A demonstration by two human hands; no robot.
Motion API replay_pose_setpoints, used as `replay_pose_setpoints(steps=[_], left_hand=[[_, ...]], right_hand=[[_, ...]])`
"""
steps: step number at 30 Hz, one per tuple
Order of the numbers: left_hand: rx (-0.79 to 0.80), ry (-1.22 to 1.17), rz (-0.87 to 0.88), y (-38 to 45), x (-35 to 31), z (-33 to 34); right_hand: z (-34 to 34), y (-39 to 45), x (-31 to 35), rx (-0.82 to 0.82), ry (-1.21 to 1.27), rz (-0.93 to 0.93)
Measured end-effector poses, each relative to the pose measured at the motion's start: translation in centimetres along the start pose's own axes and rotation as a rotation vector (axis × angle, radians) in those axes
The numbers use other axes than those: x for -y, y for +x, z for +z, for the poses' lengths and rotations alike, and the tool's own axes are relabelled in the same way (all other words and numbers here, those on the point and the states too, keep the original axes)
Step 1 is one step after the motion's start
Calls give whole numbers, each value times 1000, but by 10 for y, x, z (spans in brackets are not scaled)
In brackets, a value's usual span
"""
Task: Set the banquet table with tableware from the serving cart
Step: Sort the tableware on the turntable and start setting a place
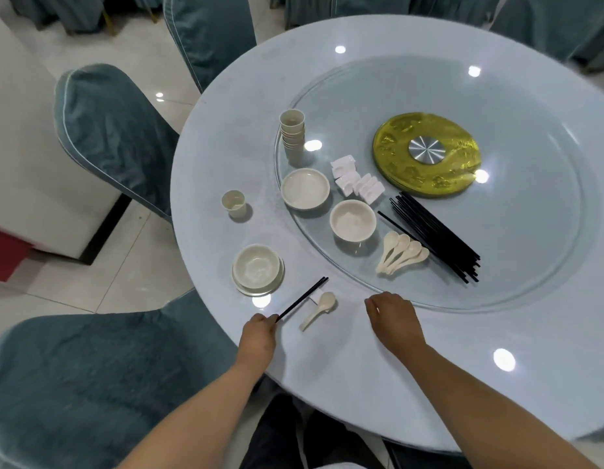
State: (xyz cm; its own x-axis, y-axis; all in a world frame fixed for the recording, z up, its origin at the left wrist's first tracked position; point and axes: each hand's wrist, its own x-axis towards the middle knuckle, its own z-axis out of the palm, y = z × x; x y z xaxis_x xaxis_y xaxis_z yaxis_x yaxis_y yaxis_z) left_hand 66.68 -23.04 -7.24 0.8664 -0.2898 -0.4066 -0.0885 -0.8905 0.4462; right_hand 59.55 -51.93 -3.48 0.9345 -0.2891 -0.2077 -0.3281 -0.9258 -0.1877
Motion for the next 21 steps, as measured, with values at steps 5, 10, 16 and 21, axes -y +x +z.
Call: replay_pose_setpoints(steps=[5,10,16,21], left_hand=[[2,-30,-10,-1,1,11],[-19,17,-3,7,2,16],[0,160,-27,14,-1,15],[21,207,-54,13,-7,7]], right_hand=[[6,-8,-10,31,28,77],[13,-14,-12,51,27,96],[12,-11,-8,82,49,93],[-4,-4,-6,95,63,77]])
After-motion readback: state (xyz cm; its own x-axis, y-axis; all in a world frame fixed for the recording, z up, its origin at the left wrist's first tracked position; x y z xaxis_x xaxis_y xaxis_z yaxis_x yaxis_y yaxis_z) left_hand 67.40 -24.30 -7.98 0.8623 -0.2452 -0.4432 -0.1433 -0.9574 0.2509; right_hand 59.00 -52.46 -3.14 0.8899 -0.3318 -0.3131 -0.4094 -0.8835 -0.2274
